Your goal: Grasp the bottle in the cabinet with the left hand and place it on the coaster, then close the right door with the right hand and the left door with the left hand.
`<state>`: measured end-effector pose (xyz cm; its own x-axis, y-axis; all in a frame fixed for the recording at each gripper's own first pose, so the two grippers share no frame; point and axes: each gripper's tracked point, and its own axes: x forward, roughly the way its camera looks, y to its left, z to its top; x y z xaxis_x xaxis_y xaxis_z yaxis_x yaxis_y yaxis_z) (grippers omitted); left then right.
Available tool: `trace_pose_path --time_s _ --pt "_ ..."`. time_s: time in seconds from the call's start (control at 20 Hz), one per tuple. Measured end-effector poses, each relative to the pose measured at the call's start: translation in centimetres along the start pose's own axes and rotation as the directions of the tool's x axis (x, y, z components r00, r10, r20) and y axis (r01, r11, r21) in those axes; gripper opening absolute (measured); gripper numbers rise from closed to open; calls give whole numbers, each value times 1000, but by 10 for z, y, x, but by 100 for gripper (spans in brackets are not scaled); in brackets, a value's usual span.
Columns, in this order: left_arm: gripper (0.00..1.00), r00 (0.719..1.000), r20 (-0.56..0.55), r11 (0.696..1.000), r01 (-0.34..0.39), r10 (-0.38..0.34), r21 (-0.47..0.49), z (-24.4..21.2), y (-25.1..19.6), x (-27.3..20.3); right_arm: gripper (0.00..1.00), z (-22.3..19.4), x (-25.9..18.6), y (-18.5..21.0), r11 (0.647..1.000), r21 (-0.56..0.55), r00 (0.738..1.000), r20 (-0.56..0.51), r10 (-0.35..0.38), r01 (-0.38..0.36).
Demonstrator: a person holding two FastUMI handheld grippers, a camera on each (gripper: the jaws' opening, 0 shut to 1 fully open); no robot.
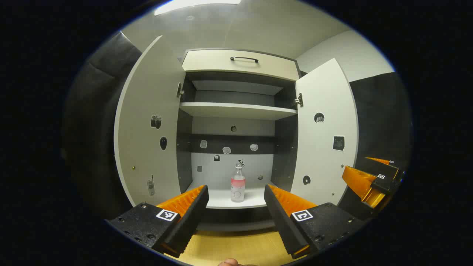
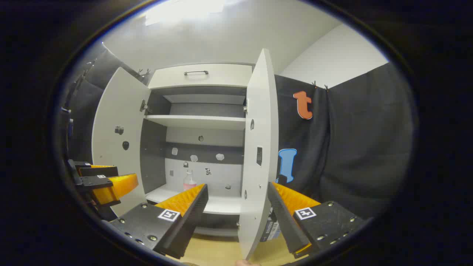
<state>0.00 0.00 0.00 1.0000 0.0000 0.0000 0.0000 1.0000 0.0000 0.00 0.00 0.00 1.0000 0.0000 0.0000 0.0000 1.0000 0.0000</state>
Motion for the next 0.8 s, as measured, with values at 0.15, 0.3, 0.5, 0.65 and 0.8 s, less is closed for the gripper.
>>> trace_pose_path --time_s 0.15,0.3,0.5,0.65,0.8 --pt "96 1000 2 1000 4 -4 -3 0 0 3 97 -2 3 -3 1000 -4 1000 0 -10 10" --pt "96 1000 -5 1000 6 -6 1 -3 0 8 96 -6 2 -8 1000 1 1000 -3 -20 20" --pt "96 1000 -18 1000 15 -15 5 -9 -3 12 97 -8 3 -17 999 5 999 -7 -37 37" --pt "96 1000 -22 1000 18 -17 10 -13 -4 17 97 -12 5 -19 999 11 999 -16 -41 41" --pt "96 999 -43 1000 27 -26 16 -26 -5 34 97 -14 6 -21 999 9 999 -22 -44 45"
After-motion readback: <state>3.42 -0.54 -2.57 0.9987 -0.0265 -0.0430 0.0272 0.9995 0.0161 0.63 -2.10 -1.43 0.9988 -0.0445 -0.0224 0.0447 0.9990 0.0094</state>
